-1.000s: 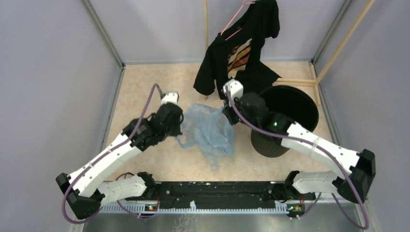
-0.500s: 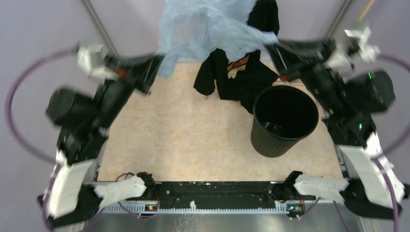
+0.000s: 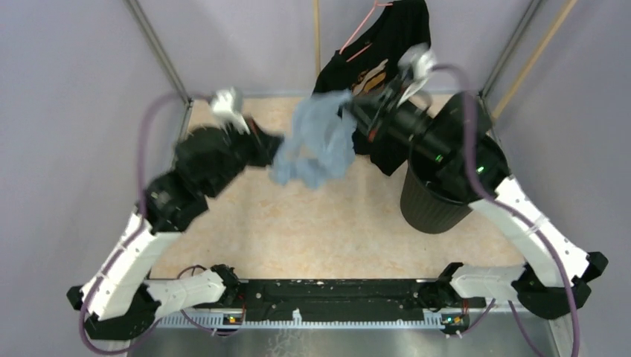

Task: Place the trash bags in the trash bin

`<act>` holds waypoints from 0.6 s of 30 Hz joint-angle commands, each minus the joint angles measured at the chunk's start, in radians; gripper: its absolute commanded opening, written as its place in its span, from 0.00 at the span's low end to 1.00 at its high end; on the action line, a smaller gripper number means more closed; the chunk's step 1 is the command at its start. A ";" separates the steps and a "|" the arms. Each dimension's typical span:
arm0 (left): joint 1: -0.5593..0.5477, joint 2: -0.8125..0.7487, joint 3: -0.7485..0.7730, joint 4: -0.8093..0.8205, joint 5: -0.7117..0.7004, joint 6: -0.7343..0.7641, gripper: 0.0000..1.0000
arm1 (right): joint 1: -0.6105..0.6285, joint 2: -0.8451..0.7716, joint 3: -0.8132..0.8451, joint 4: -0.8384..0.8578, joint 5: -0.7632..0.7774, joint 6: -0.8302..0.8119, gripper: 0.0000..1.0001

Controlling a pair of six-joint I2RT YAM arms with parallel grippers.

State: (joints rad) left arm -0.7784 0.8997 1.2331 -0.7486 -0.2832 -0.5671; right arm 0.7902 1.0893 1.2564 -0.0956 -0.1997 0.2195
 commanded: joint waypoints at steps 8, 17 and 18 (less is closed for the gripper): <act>0.001 -0.051 0.294 0.327 -0.110 0.282 0.00 | -0.005 -0.008 0.266 0.055 -0.062 -0.080 0.00; 0.002 -0.402 -0.494 -0.053 -0.028 -0.372 0.00 | 0.017 -0.232 -0.568 0.283 -0.121 0.283 0.00; 0.002 -0.431 -0.491 -0.003 -0.049 -0.361 0.00 | 0.017 -0.232 -0.536 0.264 -0.080 0.258 0.00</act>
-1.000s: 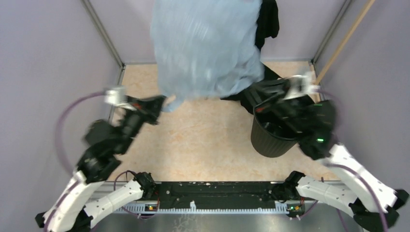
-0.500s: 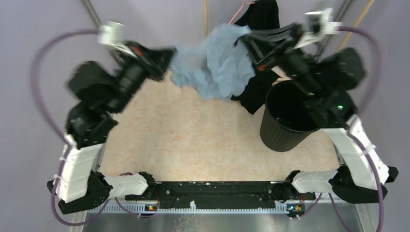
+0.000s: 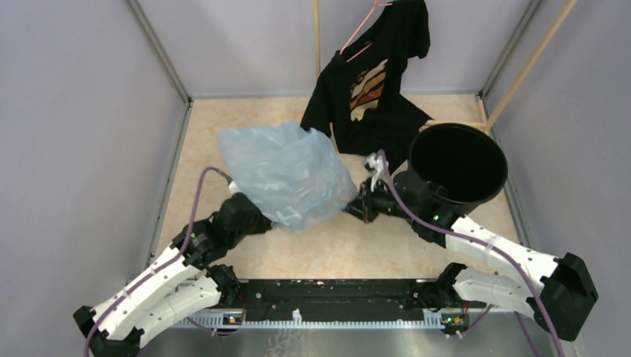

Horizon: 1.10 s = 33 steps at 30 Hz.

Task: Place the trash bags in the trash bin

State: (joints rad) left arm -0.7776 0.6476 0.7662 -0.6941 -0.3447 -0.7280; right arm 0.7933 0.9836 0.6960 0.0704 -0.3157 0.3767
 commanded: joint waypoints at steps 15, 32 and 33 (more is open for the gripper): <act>0.001 0.470 1.335 0.438 0.316 0.569 0.00 | -0.028 0.280 1.308 -0.183 -0.017 -0.301 0.00; 0.001 -0.175 0.097 0.206 0.161 0.068 0.00 | 0.209 -0.081 0.269 -0.217 0.301 -0.231 0.00; 0.001 -0.151 0.196 0.175 0.101 0.113 0.00 | 0.205 -0.067 0.336 -0.234 0.325 -0.277 0.00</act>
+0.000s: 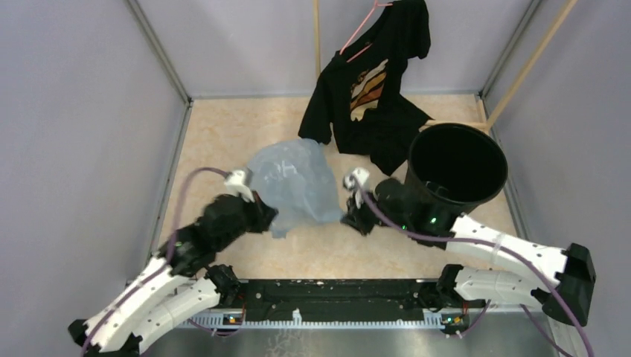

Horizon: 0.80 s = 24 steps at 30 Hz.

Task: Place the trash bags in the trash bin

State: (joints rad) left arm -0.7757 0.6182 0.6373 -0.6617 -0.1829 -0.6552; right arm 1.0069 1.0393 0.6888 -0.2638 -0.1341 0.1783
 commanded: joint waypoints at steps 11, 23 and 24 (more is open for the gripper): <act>-0.001 -0.059 0.606 -0.164 -0.262 0.099 0.00 | -0.136 -0.112 0.437 0.043 0.208 -0.059 0.00; 0.000 -0.028 0.600 -0.042 -0.056 0.088 0.00 | -0.128 -0.016 0.447 0.053 -0.063 0.027 0.00; 0.000 -0.011 0.592 0.003 0.004 0.083 0.00 | -0.108 0.012 0.463 0.067 -0.101 0.043 0.00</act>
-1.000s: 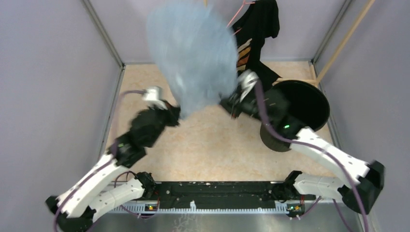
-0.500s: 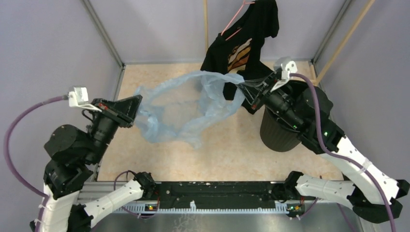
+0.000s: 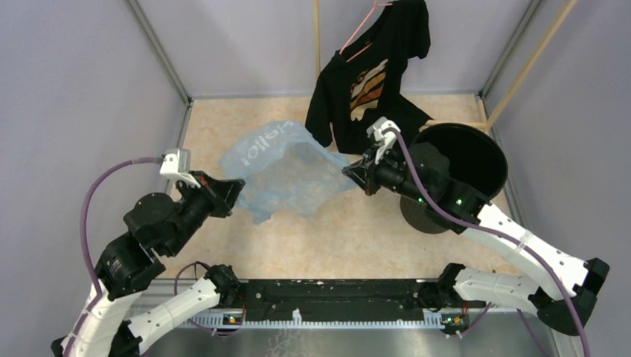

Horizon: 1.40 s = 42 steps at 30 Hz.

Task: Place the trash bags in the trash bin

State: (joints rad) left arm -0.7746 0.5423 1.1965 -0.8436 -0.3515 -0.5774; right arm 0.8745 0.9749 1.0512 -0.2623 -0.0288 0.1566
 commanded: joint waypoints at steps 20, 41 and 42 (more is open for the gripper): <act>-0.002 0.179 -0.228 0.513 0.485 -0.184 0.00 | 0.173 0.113 -0.139 0.520 -0.202 0.530 0.25; -0.002 0.311 -0.140 0.501 0.491 -0.162 0.00 | 0.316 0.133 -0.073 0.310 0.079 0.368 0.75; -0.002 0.312 -0.136 0.499 0.490 -0.163 0.00 | 0.334 0.144 -0.060 0.293 0.112 0.356 0.72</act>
State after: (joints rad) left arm -0.7738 0.8455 0.9970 -0.3820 0.1181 -0.7528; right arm 1.1553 1.0798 0.9192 0.0990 -0.0753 0.5953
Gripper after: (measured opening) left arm 0.006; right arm 0.751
